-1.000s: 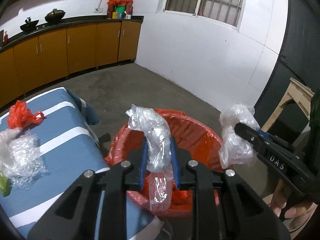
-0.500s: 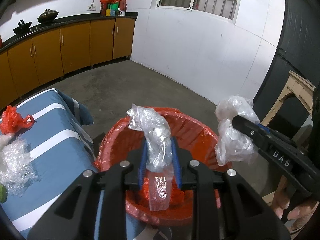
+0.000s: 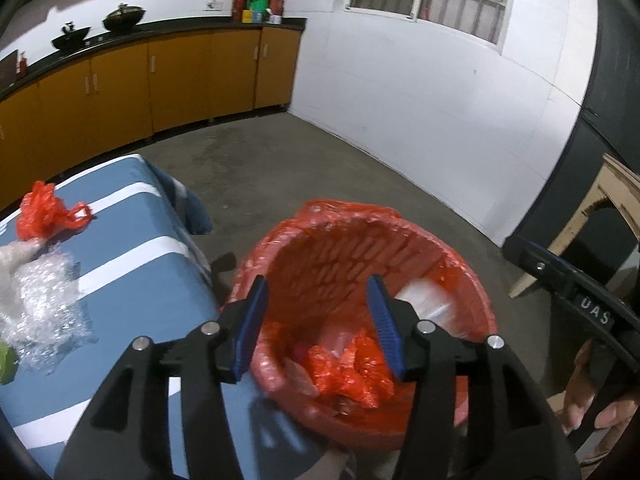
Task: Collect trash
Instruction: 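Open both tools to drop the clear bags into the red basket, then grasp the yellow-green bag with the left tool while the right tool grasps a clear bag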
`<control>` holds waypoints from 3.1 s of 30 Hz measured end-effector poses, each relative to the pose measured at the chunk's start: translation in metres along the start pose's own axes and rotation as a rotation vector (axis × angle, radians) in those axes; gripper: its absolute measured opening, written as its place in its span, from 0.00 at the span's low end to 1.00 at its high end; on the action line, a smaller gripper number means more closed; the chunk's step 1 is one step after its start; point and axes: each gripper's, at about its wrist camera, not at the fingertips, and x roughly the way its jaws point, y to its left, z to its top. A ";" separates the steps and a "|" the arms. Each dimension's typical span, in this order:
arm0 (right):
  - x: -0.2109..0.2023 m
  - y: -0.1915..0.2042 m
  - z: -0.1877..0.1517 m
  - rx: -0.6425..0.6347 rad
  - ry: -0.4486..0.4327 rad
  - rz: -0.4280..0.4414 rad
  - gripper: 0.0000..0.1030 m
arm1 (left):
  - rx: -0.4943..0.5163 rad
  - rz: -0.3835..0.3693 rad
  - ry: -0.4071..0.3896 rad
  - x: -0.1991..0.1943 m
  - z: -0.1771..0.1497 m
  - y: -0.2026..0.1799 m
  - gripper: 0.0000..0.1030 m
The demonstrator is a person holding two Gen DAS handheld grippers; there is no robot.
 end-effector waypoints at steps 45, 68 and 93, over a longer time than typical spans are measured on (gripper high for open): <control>0.049 0.342 -0.053 -0.478 0.097 0.461 0.46 | -0.416 0.749 -0.202 -0.209 -0.131 0.280 0.66; 0.112 0.421 -0.092 -0.586 0.264 0.470 0.06 | -0.542 0.747 -0.201 -0.230 -0.160 0.330 0.66; 0.064 0.307 -0.055 -0.485 0.098 0.385 0.05 | -0.474 0.529 -0.038 -0.094 -0.072 0.309 0.41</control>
